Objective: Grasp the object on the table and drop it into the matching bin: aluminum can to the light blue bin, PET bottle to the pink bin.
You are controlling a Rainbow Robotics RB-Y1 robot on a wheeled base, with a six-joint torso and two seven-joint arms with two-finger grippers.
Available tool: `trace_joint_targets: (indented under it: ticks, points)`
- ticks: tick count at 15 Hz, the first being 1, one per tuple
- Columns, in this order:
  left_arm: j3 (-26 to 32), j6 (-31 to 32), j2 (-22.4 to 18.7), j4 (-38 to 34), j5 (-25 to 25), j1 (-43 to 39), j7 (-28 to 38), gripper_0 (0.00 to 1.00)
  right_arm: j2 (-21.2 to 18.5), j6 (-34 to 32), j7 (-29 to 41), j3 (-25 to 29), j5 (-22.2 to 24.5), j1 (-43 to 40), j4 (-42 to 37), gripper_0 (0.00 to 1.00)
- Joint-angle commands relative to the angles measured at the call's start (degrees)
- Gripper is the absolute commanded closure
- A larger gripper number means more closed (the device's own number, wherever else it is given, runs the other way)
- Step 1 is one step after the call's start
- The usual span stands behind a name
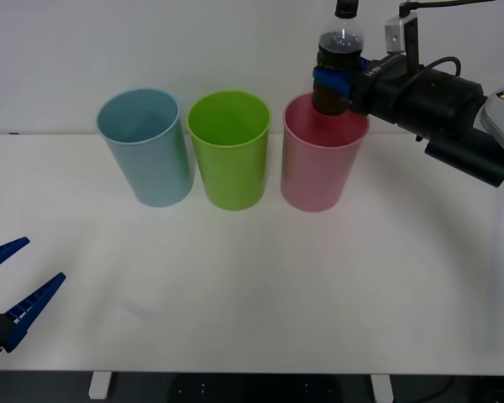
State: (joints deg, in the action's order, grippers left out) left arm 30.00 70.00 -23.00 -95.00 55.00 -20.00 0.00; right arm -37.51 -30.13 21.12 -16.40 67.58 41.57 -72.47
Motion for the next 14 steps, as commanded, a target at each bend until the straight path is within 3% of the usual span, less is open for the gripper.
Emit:
trace_joint_targets:
  ticks: [1,2,3,4,5,9,14]
  points:
    - [0.0,0.0,0.0,0.0,0.0,0.0,0.0,0.0,0.16,-0.11,-0.03,-0.04,0.18,0.09,0.14,0.99]
    - [0.0,0.0,0.0,0.0,0.0,0.0,0.0,0.0,0.16,-0.11,-0.12,-0.04,0.18,0.09,0.14,0.97]
    - [0.0,0.0,0.0,0.0,0.0,0.0,0.0,0.0,0.16,-0.11,-0.2,-0.04,0.18,0.17,0.14,0.66]
    - [0.0,0.0,0.0,0.0,0.0,0.0,0.0,0.0,0.16,-0.11,-0.38,-0.04,0.18,0.26,0.23,0.1]
    - [0.0,0.0,0.0,0.0,0.0,0.0,0.0,0.0,0.16,-0.2,-0.47,0.05,0.18,0.26,0.14,0.0]
    - [0.0,0.0,0.0,0.0,0.0,0.0,0.0,0.0,-0.02,-0.72,-0.82,0.75,-0.43,0.44,0.05,0.0]
    - [0.0,0.0,0.0,0.0,0.0,0.0,0.0,0.0,-1.25,-5.91,-1.87,3.83,-2.98,-1.06,-1.0,0.0]
